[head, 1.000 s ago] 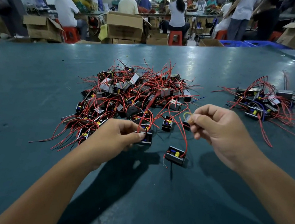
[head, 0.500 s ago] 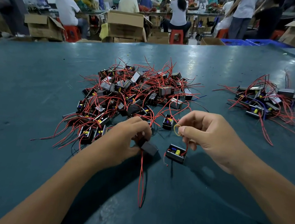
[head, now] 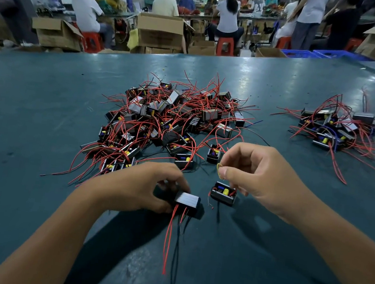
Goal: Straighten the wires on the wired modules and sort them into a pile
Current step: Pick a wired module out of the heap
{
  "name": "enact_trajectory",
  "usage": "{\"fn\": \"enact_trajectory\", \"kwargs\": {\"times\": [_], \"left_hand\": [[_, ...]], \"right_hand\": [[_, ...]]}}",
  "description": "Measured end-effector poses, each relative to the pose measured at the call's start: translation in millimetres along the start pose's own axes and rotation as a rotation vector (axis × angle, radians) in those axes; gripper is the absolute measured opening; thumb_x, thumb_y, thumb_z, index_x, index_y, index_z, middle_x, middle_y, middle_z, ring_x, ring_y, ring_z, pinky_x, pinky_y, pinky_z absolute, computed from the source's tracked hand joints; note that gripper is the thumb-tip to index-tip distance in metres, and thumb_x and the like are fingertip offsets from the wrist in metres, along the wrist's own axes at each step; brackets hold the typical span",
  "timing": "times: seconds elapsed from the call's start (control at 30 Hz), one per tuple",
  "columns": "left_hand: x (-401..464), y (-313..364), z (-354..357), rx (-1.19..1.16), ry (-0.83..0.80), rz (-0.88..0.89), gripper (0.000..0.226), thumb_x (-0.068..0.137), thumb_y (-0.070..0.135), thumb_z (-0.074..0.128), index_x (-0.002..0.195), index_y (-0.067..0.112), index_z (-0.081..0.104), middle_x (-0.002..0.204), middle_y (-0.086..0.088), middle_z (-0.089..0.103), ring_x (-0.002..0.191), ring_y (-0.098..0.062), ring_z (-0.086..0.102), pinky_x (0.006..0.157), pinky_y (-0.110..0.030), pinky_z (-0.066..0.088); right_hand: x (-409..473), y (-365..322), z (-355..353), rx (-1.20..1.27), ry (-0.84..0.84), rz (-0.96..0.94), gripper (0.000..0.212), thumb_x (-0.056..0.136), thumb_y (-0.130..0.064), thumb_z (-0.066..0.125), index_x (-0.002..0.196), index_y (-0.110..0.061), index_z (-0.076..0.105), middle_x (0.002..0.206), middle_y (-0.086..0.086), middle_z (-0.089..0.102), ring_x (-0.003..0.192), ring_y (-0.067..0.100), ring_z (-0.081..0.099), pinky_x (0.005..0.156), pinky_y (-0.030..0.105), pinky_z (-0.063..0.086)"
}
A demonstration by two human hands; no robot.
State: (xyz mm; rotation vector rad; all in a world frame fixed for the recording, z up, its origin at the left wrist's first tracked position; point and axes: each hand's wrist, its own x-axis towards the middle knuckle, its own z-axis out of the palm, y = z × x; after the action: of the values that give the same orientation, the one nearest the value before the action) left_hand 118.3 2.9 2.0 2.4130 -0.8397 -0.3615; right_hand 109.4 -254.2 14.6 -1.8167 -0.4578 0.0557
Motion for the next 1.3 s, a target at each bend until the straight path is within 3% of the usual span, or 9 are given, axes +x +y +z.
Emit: {"fn": "enact_trajectory", "kwargs": {"times": [0.1, 0.2, 0.37, 0.6, 0.73, 0.9, 1.1, 1.2, 1.3], "left_hand": [[-8.8, 3.1, -13.1, -0.024, 0.078, -0.020, 0.025, 0.091, 0.024, 0.073, 0.114, 0.033, 0.069, 0.110, 0.012, 0.066, 0.103, -0.006, 0.062, 0.090, -0.026, 0.051], [-6.5, 22.2, -11.1, -0.353, 0.283, 0.037, 0.029, 0.087, 0.037, 0.072, 0.114, 0.026, 0.069, 0.106, 0.006, 0.072, 0.095, -0.008, 0.067, 0.083, -0.019, 0.052], [4.9, 39.9, 8.9, -0.510, 0.366, 0.059, 0.017, 0.083, 0.019, 0.074, 0.091, 0.005, 0.069, 0.076, -0.002, 0.067, 0.071, -0.007, 0.057, 0.067, -0.020, 0.047], [7.9, 45.8, 11.8, -0.799, 0.444, -0.034, 0.011, 0.085, 0.013, 0.058, 0.077, 0.009, 0.063, 0.065, -0.007, 0.059, 0.060, -0.015, 0.050, 0.054, -0.025, 0.042], [11.4, 49.2, 14.0, -0.591, 0.651, -0.081, 0.012, 0.078, 0.019, 0.058, 0.070, 0.010, 0.061, 0.061, -0.010, 0.059, 0.057, -0.017, 0.050, 0.053, -0.032, 0.041], [13.9, 58.0, 25.1, -0.454, 0.887, 0.038, 0.008, 0.088, 0.020, 0.058, 0.081, 0.016, 0.059, 0.064, 0.001, 0.059, 0.057, -0.015, 0.053, 0.052, -0.035, 0.045], [4.6, 56.3, 11.2, -1.024, 0.537, 0.218, 0.005, 0.095, 0.009, 0.056, 0.092, 0.012, 0.057, 0.074, -0.003, 0.059, 0.054, -0.008, 0.050, 0.056, -0.025, 0.036], [-11.1, 40.6, -17.5, -0.409, 0.213, 0.278, 0.009, 0.095, 0.012, 0.061, 0.088, 0.017, 0.058, 0.075, 0.011, 0.056, 0.063, -0.005, 0.046, 0.059, -0.020, 0.037], [-17.0, 30.4, -33.1, 0.063, -0.025, 0.238, 0.011, 0.093, 0.021, 0.065, 0.085, 0.023, 0.058, 0.084, 0.010, 0.054, 0.079, -0.014, 0.053, 0.071, -0.033, 0.043]], "right_hand": [[-0.7, -3.1, 3.1, 0.011, -0.003, -0.011, 0.009, 0.085, -0.006, 0.074, 0.081, -0.011, 0.068, 0.065, 0.011, 0.065, 0.057, 0.018, 0.055, 0.047, 0.025, 0.043], [-2.5, -5.8, 11.9, 0.052, -0.020, -0.031, 0.008, 0.086, -0.006, 0.074, 0.082, -0.010, 0.069, 0.062, -0.001, 0.064, 0.054, 0.011, 0.054, 0.047, 0.021, 0.042], [-3.7, -7.6, 23.2, 0.112, -0.021, -0.060, 0.011, 0.088, -0.002, 0.070, 0.082, -0.010, 0.067, 0.059, -0.003, 0.060, 0.049, 0.009, 0.050, 0.046, 0.021, 0.041], [-3.7, -11.7, 26.8, 0.355, 0.000, -0.003, 0.005, 0.087, -0.011, 0.070, 0.086, -0.010, 0.065, 0.072, 0.012, 0.063, 0.062, 0.022, 0.049, 0.047, 0.022, 0.040], [-3.7, -13.7, 28.1, 0.652, -0.116, 0.062, 0.007, 0.085, -0.013, 0.065, 0.088, -0.007, 0.061, 0.083, 0.006, 0.067, 0.063, 0.010, 0.054, 0.041, 0.018, 0.034], [-2.7, -12.4, 33.9, 0.588, -0.121, 0.127, 0.009, 0.084, -0.016, 0.064, 0.084, -0.007, 0.061, 0.078, 0.005, 0.065, 0.059, 0.011, 0.055, 0.038, 0.018, 0.034], [-5.2, -17.9, 23.9, 0.204, -0.218, -0.129, 0.007, 0.096, -0.017, 0.061, 0.093, -0.014, 0.056, 0.077, -0.005, 0.067, 0.060, 0.002, 0.058, 0.048, 0.018, 0.043], [-3.5, -15.4, 16.9, -0.306, -0.255, -0.304, 0.002, 0.096, -0.023, 0.057, 0.097, -0.021, 0.056, 0.086, -0.011, 0.063, 0.072, 0.006, 0.058, 0.064, 0.021, 0.046], [-3.7, -10.4, 18.8, -0.713, -0.329, -0.387, 0.006, 0.098, -0.023, 0.055, 0.103, -0.022, 0.055, 0.094, -0.012, 0.058, 0.087, 0.012, 0.053, 0.079, 0.033, 0.047]]}}
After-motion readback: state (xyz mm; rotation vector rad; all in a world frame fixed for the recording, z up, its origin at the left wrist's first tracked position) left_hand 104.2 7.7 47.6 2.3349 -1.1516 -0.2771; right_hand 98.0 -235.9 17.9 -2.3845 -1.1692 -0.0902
